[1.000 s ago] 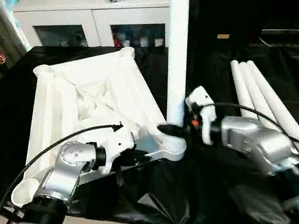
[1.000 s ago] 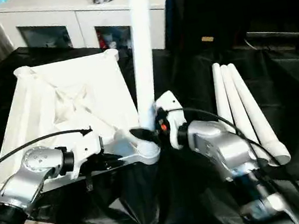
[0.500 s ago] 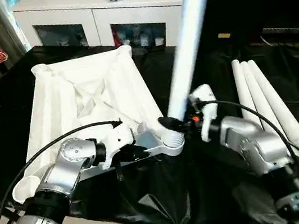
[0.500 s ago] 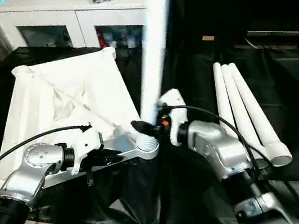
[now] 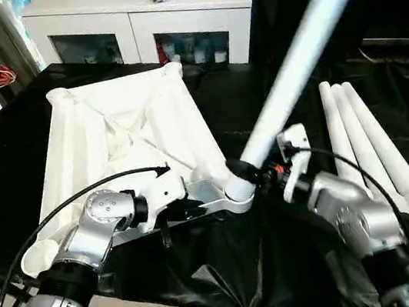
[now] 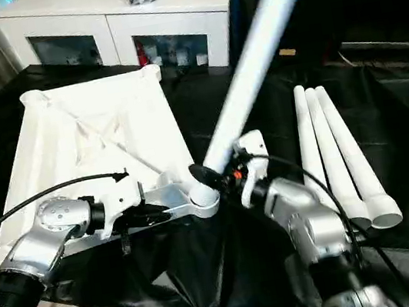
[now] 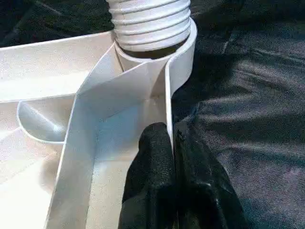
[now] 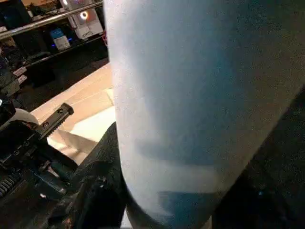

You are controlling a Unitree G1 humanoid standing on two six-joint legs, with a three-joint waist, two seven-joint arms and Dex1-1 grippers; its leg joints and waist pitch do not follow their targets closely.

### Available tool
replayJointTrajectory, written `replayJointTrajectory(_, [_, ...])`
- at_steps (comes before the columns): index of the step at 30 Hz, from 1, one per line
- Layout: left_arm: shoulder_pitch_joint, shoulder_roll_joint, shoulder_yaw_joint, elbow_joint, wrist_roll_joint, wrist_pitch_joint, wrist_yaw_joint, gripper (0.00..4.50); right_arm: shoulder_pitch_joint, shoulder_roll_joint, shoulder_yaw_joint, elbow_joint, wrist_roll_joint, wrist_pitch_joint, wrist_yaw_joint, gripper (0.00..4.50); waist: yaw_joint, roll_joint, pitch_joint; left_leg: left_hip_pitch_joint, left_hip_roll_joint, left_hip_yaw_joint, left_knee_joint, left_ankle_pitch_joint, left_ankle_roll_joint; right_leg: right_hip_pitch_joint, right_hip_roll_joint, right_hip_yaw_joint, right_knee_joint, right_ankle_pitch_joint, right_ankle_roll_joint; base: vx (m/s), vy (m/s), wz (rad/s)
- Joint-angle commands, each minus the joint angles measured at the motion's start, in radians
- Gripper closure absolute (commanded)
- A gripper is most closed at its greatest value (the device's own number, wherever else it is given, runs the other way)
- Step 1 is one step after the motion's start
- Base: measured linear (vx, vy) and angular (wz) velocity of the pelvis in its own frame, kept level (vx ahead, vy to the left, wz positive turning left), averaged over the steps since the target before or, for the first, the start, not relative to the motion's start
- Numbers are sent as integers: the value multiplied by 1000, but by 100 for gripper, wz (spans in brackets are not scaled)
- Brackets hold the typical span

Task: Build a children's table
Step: Insert table leg to table base

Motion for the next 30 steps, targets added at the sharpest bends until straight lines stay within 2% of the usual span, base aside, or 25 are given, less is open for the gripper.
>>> replayJointTrajectory(1, [-25, -1, 48, 11, -9, -28, 48, 450, 31, -26, 12, 13, -62, 4, -30, 261, -5, 5, -58, 15, 66, -30, -92, -225, -21, 29, -113, 63, -107, -326, -165, 0, 0, 0])
replayJointTrajectory(4, [-26, -2, 47, 13, -7, -29, 48, 450, 20, -39, 46, 13, -96, 0, -27, 261, -6, 2, -57, 16, 67, -30, -94, -230, -23, 28, -115, 64, -110, -352, -155, 0, 0, 0])
replayJointTrajectory(6, [-22, -2, 47, 8, -6, -29, 46, 450, 10, -51, 79, 15, -125, -3, -20, 261, -8, 4, -55, 16, 67, -31, -94, -242, -26, 26, -115, 65, -110, -362, -155, 0, 0, 0])
replayJointTrajectory(7, [-20, -2, 46, 6, -5, -30, 45, 450, 4, -58, 98, 18, -141, -4, -11, 261, -8, -1, -55, 15, 67, -32, -95, -239, -25, 28, -115, 64, -109, -365, -154, 0, 0, 0])
replayJointTrajectory(8, [-18, -1, 44, 4, -4, -30, 42, 450, -4, -64, 115, 21, -152, -1, -1, 261, -8, 1, -55, 16, 68, -32, -95, -240, -25, 26, -115, 64, -110, -365, -154, 0, 0, 0])
replayJointTrajectory(9, [-16, 0, 42, 3, -3, -32, 39, 450, -12, -67, 128, 28, -159, 6, 8, 261, -9, -3, -54, 16, 68, -31, -95, -241, -23, 26, -114, 65, -111, -366, -153, 0, 0, 0])
replayJointTrajectory(10, [-15, 1, 42, 2, -3, -33, 38, 450, -16, -68, 132, 31, -160, 9, 11, 261, -9, -1, -53, 16, 67, -31, -95, -246, -23, 24, -114, 66, -110, -370, -154, 0, 0, 0])
replayJointTrajectory(19, [-1, 12, 34, -14, -2, -29, 10, 450, -78, -100, 201, 126, -198, 8, 110, 261, -12, -9, -51, 16, 68, -33, -96, -255, -17, 22, -116, 66, -115, -419, -141, 0, 0, 0])
replayJointTrajectory(23, [4, 15, 29, -28, -4, -25, -3, 450, -83, -115, 223, 144, -208, -4, 147, 261, -13, -8, -53, 16, 70, -32, -97, -255, -17, 22, -115, 67, -112, -382, -151, 0, 0, 0])
replayJointTrajectory(30, [19, 34, 0, -79, -29, -23, -104, 450, -85, -155, 274, 159, -202, -37, 313, 261, -10, -11, -60, 11, 70, -28, -94, -193, 4, 32, -113, 65, -97, -238, -188, 0, 0, 0])
